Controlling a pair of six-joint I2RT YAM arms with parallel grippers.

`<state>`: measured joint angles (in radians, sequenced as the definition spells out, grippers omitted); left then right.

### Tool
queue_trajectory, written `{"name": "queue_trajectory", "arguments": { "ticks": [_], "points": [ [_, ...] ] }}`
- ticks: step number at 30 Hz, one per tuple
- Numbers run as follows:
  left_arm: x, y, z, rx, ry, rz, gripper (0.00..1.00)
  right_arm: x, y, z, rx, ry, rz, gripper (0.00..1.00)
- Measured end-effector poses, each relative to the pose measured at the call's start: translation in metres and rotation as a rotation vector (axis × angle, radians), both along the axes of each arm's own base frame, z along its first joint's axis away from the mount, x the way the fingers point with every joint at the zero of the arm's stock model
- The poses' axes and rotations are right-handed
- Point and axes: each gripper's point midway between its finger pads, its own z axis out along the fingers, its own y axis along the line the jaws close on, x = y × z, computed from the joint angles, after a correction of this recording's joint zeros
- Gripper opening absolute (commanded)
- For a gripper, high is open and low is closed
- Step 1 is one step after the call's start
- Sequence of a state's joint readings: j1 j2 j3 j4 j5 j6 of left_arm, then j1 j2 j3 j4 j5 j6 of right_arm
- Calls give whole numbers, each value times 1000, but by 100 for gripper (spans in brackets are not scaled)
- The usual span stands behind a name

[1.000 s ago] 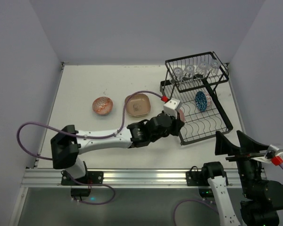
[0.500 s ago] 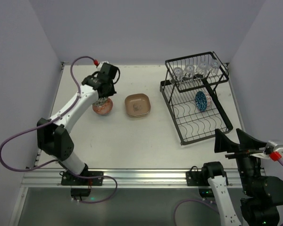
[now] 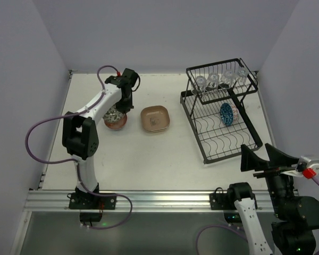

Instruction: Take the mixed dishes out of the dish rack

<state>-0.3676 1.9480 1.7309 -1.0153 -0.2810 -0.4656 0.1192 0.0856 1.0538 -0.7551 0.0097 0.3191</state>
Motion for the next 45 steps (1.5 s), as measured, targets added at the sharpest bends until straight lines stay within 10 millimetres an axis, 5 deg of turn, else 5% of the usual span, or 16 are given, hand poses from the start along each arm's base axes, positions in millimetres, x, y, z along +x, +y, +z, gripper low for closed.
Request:
{"name": "queue_trajectory", "arguments": {
  "ticks": [13,23,29,32,35,39,45],
  "points": [
    [-17,10,-23,53,81,-17,3,0,5,0,-11,-4,29,99],
    [-15,12,-26,71,73,-33,65,-1,10,0,-16,-3,57,99],
    [-14,8,2,86,-7,-42,85,3,11,-1,-17,11,57,99],
    [-19,-20,35,63,-116,-102,96,4,11,-2,-17,15,56,99],
    [-36,-86,79,-70,-299,-245,100,5,10,-2,-17,18,51,99],
    [-100,-174,122,-378,-485,-472,100,9,9,-6,-15,35,44,99],
    [-158,-252,143,-743,-641,-613,100,21,5,-18,18,84,12,99]
  ]
}}
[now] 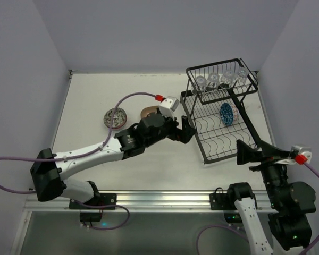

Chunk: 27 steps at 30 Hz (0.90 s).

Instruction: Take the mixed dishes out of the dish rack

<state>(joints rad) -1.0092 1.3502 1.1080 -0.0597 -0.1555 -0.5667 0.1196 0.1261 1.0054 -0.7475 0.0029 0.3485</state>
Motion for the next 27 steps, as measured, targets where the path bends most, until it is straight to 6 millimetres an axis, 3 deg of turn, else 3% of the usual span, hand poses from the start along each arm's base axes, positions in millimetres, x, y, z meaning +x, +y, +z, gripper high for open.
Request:
{"name": "queue_trajectory", "arguments": {
  "ticks": [5,8,14,17,27],
  "points": [
    [-25,-63,-15,-95,-20,-90,100,10,-4,-10,43,46,-34,99],
    [-29,-99,-30,-97,-19,-113,100,10,-8,-10,64,51,-63,99],
    [-1,-178,-48,-97,-41,-109,98,1,-19,-2,75,36,-114,99],
    [15,-210,-60,-77,-63,-102,92,-4,-23,3,68,28,-132,99],
    [58,-264,-109,47,-189,-85,81,-17,-23,3,57,1,-122,99]
  ]
}}
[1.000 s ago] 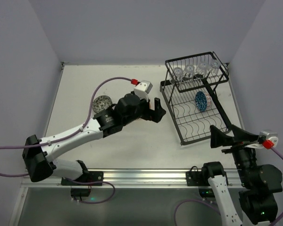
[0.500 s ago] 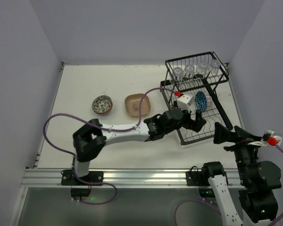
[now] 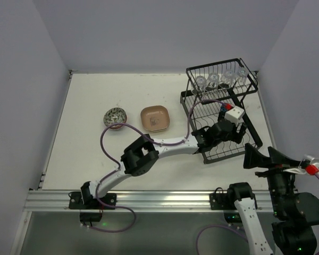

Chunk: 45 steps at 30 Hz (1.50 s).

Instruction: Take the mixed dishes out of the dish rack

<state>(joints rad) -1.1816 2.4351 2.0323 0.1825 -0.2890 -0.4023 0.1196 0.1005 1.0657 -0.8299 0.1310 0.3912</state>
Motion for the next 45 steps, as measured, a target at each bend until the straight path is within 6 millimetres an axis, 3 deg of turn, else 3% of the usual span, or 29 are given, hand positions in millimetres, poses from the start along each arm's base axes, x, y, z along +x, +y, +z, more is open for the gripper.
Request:
{"name": "queue_trajectory", "arguments": {
  "ticks": [3,8,16,30,42,45],
  "points": [
    [13,-5,-17,31,-17,8,76,-1,4,0,-3,-2,24,99],
    [38,5,-40,64,-20,35,71,-4,11,-1,-7,-10,65,99],
    [72,2,-47,19,-50,59,65,-8,20,0,-12,-21,118,99],
    [72,-21,-38,-113,-78,-12,36,-13,30,-3,-19,-39,178,99],
    [76,-25,-42,-152,-93,0,18,-14,32,-3,-21,-42,187,99],
    [77,-24,-43,-152,-97,6,8,-16,32,-3,-21,-48,190,99]
  ]
}}
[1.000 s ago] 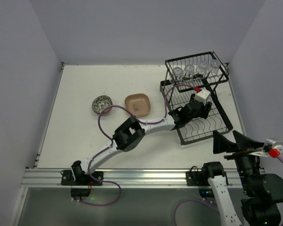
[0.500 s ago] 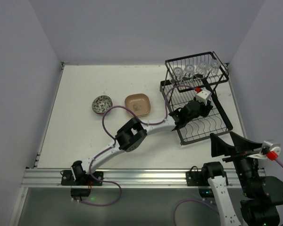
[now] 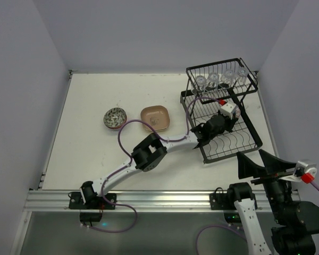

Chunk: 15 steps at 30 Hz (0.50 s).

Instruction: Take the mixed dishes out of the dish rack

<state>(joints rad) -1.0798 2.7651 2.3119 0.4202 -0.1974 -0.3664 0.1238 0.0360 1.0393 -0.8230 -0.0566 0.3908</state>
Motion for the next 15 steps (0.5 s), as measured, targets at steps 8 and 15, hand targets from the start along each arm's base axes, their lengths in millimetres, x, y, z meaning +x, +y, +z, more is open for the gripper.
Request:
{"name": "queue_trajectory", "arguments": {
  "ticks": [8,15],
  "points": [
    [-2,3,-5,-44,5,3,0,-3,0,1,-1,-12,5,99],
    [-2,9,-4,-112,29,5,0,-3,0,1,-5,-13,7,99]
  ]
}}
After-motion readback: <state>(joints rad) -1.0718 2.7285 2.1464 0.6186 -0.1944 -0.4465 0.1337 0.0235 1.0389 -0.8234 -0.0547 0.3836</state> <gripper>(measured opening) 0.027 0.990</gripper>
